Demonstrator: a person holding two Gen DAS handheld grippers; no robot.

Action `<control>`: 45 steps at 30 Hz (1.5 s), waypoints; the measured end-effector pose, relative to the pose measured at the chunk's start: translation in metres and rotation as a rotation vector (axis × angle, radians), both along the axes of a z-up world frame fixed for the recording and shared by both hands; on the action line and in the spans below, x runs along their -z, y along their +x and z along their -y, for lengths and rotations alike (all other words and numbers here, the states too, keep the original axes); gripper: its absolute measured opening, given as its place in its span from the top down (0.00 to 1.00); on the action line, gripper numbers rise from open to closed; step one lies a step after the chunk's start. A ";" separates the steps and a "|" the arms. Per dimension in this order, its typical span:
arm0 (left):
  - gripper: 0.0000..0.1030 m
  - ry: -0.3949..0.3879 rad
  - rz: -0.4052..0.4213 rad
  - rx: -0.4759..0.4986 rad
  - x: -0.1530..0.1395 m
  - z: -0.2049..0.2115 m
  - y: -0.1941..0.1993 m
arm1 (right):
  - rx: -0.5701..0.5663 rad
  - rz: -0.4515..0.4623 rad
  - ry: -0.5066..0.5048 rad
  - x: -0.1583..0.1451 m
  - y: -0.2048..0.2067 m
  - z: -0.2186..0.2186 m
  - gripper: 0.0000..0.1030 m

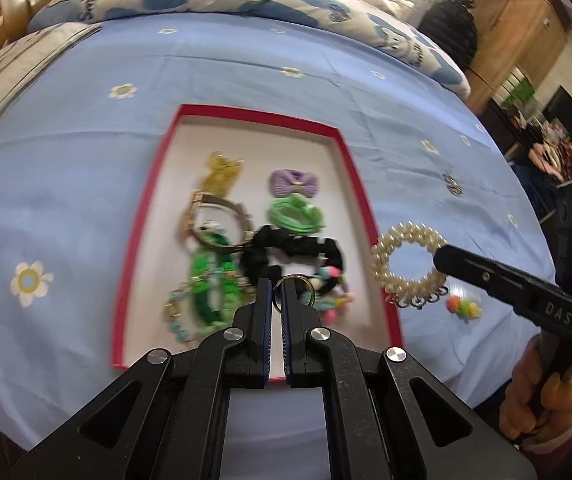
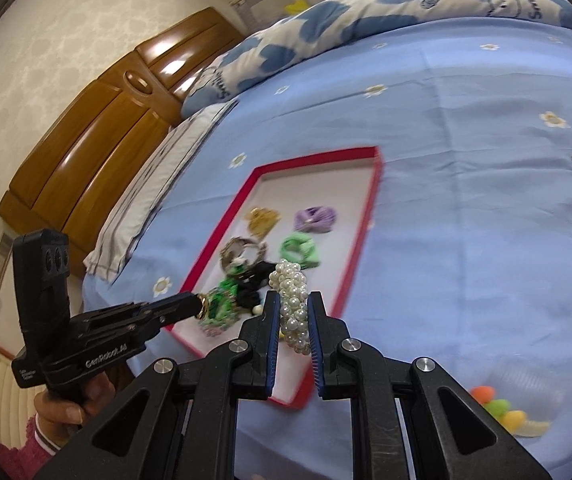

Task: Organize jewelry
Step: 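Carry ring and pearl bracelet into the tray and open both tools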

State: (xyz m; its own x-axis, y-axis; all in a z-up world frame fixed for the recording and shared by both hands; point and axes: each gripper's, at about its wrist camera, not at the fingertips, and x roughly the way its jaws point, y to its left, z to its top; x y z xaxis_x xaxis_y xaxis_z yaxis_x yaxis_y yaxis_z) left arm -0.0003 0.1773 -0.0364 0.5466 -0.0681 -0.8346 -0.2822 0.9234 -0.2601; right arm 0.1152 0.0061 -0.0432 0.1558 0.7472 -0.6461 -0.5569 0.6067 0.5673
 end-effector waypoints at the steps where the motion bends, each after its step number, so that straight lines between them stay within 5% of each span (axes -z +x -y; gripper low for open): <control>1: 0.97 -0.001 -0.001 -0.009 0.001 -0.004 -0.002 | -0.007 -0.001 0.000 0.000 -0.002 -0.003 0.87; 17: 0.97 -0.010 -0.046 -0.072 0.025 -0.037 -0.007 | -0.085 -0.016 -0.037 0.015 -0.011 -0.055 0.87; 45: 0.96 0.023 -0.106 -0.068 0.046 -0.034 0.000 | -0.074 -0.055 -0.136 0.056 0.006 -0.067 0.83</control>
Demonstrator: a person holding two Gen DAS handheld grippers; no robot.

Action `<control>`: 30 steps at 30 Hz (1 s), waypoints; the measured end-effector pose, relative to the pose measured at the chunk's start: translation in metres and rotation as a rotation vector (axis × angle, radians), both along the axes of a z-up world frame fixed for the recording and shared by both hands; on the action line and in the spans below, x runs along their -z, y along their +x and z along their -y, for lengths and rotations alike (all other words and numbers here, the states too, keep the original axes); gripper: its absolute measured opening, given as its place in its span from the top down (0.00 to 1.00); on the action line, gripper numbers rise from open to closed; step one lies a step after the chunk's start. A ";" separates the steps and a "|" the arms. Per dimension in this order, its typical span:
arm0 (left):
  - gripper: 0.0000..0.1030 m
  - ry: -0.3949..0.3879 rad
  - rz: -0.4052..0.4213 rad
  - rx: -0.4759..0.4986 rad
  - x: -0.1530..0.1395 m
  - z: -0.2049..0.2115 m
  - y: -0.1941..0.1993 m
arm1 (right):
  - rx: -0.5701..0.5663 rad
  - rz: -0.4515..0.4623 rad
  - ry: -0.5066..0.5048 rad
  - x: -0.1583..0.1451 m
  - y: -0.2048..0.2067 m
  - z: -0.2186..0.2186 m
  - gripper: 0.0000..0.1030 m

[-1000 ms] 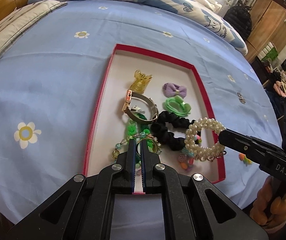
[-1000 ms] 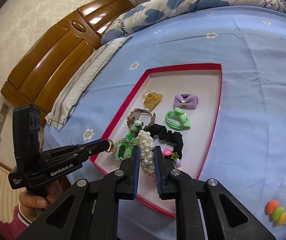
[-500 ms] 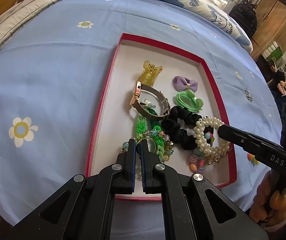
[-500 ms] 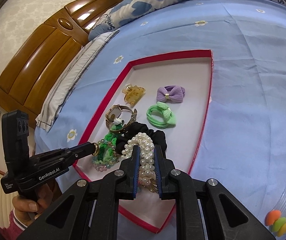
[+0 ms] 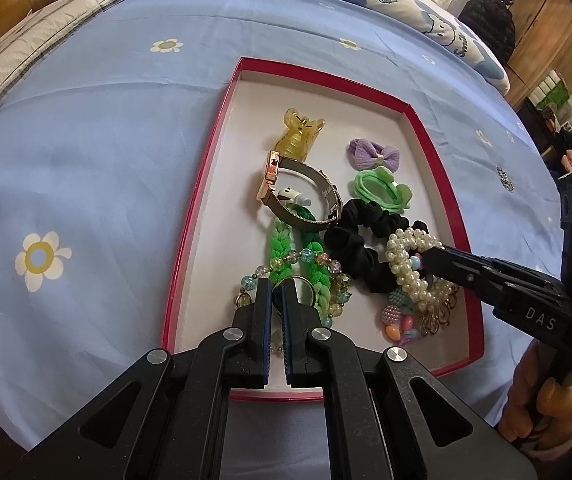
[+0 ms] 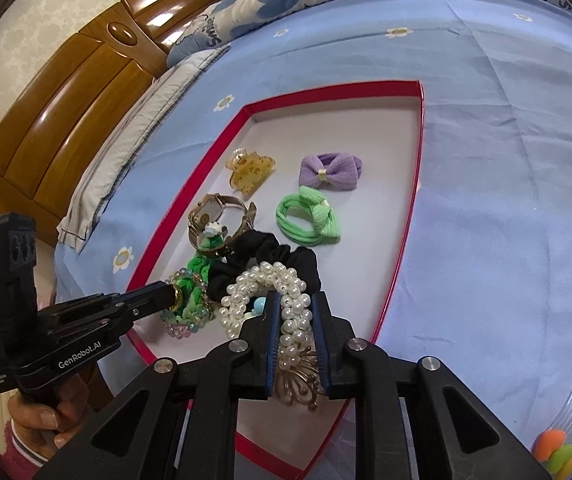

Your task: Organize jewelry

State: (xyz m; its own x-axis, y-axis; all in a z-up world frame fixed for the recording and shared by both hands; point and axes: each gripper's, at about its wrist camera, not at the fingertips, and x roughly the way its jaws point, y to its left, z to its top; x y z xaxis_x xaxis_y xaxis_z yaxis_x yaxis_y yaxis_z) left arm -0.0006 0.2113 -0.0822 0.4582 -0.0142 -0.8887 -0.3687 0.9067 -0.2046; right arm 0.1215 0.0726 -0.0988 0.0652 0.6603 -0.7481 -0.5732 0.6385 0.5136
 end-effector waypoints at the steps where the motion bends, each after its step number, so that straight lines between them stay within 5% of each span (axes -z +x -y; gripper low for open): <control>1: 0.96 -0.003 0.000 -0.002 0.000 0.000 0.000 | 0.000 0.002 -0.001 0.000 0.000 0.000 0.83; 12: 0.96 -0.001 -0.007 -0.011 0.001 -0.001 -0.001 | 0.000 0.015 -0.007 0.000 -0.002 -0.004 0.82; 16: 0.90 0.002 -0.012 -0.019 0.001 -0.002 -0.001 | 0.000 0.010 0.003 -0.001 -0.003 -0.003 0.80; 20: 0.81 -0.012 -0.012 -0.019 0.001 -0.002 -0.002 | 0.001 0.010 0.017 -0.003 -0.004 0.000 0.65; 30: 0.74 -0.010 -0.012 -0.023 -0.001 0.001 -0.005 | 0.021 0.012 0.036 -0.009 -0.006 0.007 0.62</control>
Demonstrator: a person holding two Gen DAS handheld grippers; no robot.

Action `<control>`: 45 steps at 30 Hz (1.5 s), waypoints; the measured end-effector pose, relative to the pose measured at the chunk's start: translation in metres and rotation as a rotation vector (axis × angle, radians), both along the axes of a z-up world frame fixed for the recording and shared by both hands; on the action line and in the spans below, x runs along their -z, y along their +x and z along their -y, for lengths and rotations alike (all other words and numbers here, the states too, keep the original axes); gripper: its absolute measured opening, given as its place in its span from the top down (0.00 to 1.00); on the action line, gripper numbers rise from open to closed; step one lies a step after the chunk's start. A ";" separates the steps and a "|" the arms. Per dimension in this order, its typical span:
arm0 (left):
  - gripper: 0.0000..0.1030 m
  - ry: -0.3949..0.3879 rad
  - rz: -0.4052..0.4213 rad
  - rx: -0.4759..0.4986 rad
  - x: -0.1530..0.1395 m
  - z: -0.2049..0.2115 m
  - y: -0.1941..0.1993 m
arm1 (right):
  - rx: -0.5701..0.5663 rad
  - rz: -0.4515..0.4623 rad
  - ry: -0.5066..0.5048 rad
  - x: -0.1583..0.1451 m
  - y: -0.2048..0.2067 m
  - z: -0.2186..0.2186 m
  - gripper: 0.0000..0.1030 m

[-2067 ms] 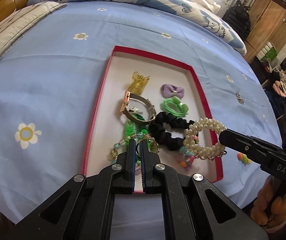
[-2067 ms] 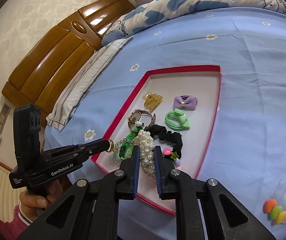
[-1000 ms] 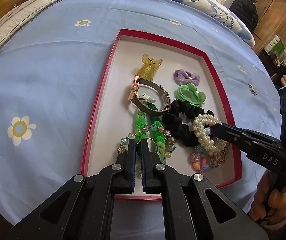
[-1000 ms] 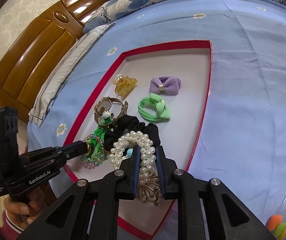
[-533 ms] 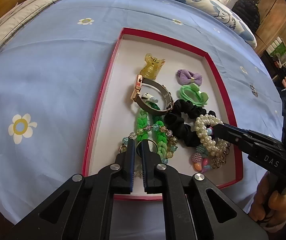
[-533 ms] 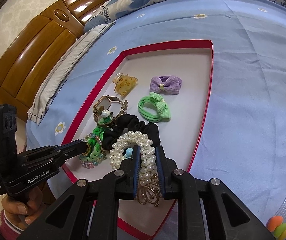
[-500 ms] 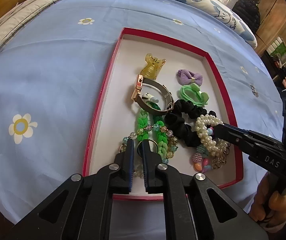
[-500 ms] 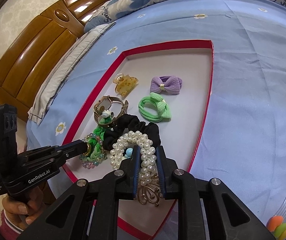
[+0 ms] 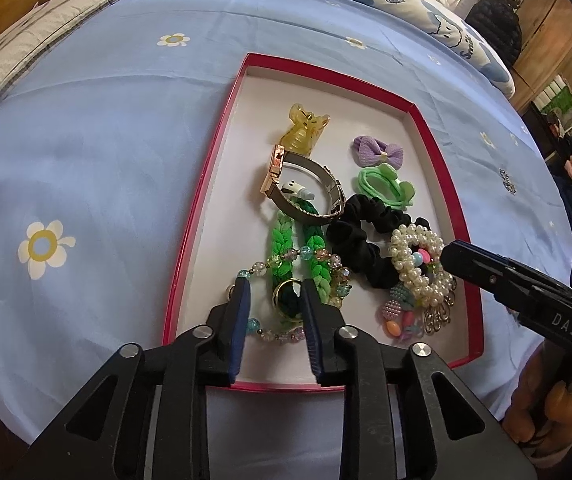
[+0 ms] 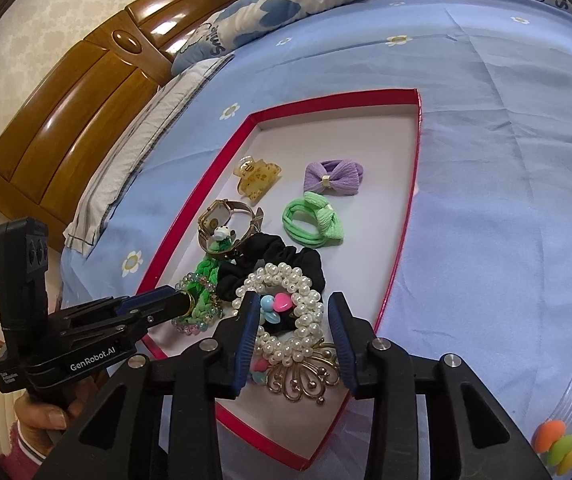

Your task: Organize jewelry

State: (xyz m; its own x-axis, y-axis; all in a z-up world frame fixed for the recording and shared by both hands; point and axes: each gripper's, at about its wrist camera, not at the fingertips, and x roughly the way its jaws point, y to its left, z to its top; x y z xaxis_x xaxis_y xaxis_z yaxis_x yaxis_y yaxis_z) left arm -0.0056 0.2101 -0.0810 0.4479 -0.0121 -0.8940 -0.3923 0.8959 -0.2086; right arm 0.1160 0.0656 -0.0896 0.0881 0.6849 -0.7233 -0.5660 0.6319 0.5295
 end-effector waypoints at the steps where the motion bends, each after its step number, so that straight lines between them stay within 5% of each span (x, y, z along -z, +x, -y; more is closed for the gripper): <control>1: 0.68 0.004 0.002 -0.002 -0.001 0.000 -0.001 | 0.002 0.001 0.002 -0.001 0.000 0.001 0.61; 19: 0.40 -0.019 0.080 -0.037 -0.024 0.000 -0.019 | 0.040 0.011 0.091 -0.021 -0.003 0.019 0.40; 30: 0.20 -0.125 0.172 -0.111 -0.034 -0.001 -0.050 | 0.105 -0.047 0.215 -0.024 -0.011 0.048 0.24; 45: 0.17 -0.175 0.185 -0.185 -0.020 0.014 -0.093 | 0.153 -0.012 0.270 -0.022 -0.044 0.077 0.14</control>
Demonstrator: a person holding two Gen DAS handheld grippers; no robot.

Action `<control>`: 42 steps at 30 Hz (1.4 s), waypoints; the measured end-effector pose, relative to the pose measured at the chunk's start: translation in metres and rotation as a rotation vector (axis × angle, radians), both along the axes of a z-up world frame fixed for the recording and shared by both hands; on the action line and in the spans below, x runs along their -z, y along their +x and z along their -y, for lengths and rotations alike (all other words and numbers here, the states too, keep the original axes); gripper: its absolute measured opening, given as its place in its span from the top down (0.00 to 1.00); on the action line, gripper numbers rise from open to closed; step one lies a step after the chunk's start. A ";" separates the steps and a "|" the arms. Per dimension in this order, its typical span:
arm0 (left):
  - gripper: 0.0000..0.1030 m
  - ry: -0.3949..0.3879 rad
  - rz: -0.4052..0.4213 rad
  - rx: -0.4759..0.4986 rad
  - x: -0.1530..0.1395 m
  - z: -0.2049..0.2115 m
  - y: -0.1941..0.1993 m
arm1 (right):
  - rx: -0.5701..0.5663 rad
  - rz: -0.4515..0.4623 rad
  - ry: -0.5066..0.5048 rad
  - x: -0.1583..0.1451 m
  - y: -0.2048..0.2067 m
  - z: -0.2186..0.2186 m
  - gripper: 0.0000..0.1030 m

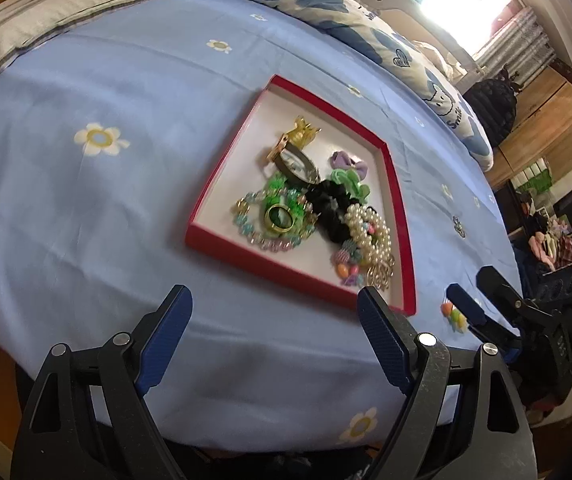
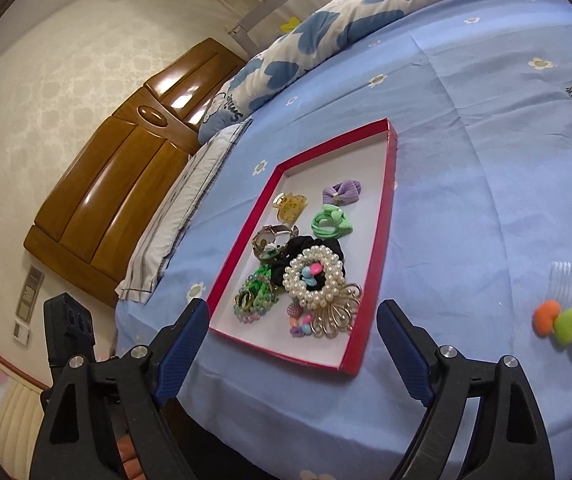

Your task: Organize jewelry

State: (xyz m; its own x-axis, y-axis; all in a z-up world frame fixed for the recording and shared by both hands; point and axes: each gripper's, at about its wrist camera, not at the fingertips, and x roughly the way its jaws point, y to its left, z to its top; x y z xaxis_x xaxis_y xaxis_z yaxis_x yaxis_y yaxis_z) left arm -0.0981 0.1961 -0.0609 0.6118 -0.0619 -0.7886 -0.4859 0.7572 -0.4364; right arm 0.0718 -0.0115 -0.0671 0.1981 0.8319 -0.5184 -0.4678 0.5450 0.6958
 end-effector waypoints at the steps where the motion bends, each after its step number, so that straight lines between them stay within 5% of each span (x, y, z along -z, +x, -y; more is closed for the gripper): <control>1: 0.17 0.000 0.001 -0.002 0.001 0.000 -0.002 | 0.004 0.006 -0.002 -0.001 -0.002 0.002 0.14; 8: 0.17 0.068 0.000 -0.013 -0.009 0.007 -0.014 | 0.037 0.132 -0.087 -0.016 -0.018 0.009 0.11; 14: 0.15 0.258 0.007 0.004 -0.052 0.014 -0.014 | 0.020 0.278 -0.156 -0.046 -0.029 0.009 0.11; 19: 0.00 0.397 0.059 0.008 -0.091 0.018 -0.014 | -0.023 0.414 -0.174 -0.095 -0.038 0.006 0.03; 23: 0.00 0.474 0.052 -0.014 -0.087 0.021 -0.010 | 0.000 0.507 -0.173 -0.114 -0.048 0.003 0.00; 34: 0.00 0.504 -0.026 -0.034 -0.033 0.037 -0.010 | 0.089 0.416 -0.275 -0.034 -0.058 -0.003 0.00; 42: 0.00 0.552 -0.016 -0.021 -0.035 0.048 -0.012 | 0.094 0.388 -0.302 -0.020 -0.054 0.002 0.00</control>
State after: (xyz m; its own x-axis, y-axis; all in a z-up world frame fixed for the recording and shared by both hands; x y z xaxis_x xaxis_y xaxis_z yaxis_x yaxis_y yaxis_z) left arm -0.1103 0.1483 -0.0263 0.5961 0.3754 -0.7097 -0.5066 0.8617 0.0303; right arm 0.0175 -0.0130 -0.0470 0.4912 0.6255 -0.6062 -0.6002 0.7474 0.2848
